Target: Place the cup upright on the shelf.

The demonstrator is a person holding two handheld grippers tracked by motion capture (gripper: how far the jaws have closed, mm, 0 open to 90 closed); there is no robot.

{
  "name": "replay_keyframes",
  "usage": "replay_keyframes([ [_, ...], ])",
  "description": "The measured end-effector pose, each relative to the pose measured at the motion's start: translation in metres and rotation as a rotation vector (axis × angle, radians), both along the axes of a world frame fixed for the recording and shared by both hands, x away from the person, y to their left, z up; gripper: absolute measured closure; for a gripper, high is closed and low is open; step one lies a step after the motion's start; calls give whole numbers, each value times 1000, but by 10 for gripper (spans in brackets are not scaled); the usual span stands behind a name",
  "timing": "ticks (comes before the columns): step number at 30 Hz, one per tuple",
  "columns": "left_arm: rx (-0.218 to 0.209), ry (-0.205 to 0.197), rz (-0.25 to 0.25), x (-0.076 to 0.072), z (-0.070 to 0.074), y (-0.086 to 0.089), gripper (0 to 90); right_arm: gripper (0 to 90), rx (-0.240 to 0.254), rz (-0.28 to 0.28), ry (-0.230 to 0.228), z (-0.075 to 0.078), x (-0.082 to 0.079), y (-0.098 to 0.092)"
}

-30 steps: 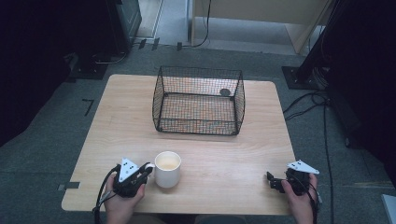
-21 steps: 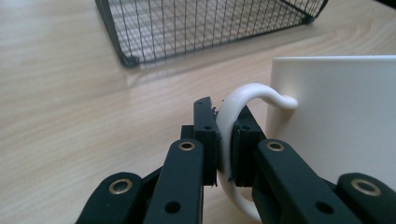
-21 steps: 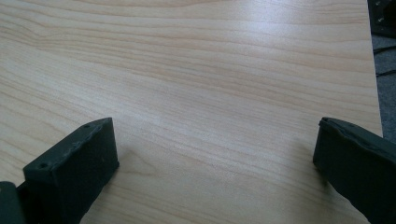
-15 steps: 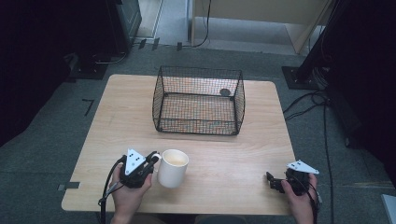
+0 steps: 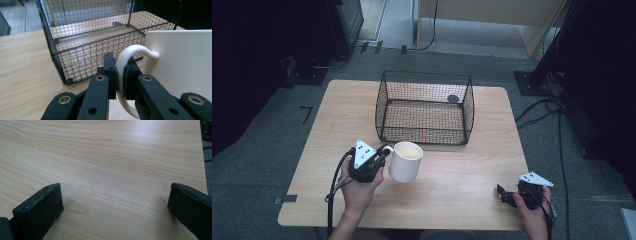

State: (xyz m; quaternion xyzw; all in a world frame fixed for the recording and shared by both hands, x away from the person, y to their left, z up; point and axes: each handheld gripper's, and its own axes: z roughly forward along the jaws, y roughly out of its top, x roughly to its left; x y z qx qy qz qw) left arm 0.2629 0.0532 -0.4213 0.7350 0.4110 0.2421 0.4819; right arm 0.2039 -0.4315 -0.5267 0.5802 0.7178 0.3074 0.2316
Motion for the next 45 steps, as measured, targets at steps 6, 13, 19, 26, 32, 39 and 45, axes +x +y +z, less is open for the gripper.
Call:
replay_keyframes([
  [6, -3, 8, -8, 18, 9, -10, 850, 0, 1, 2, 0, 0, 0, 0],
  [13, -31, 6, -12, 36, 20, -16, 849, 0, 3, 7, 1, 0, 0, 1],
  [19, -37, -18, -1, 49, 32, -22, 849, 0, 3, 10, 1, 0, 0, 1],
  [26, -40, -47, 16, 65, 38, -31, 850, 0, 5, 15, 1, 0, 0, 1],
  [32, -32, -65, 21, 79, 40, -40, 851, 0, 5, 16, 2, 0, 0, 1],
  [39, -11, -66, 39, 105, 40, -51, 851, 0, 4, 26, 1, 0, 0, 1],
  [45, 0, -56, 60, 125, 34, -60, 851, 0, 4, 31, 2, 0, 0, 1],
])
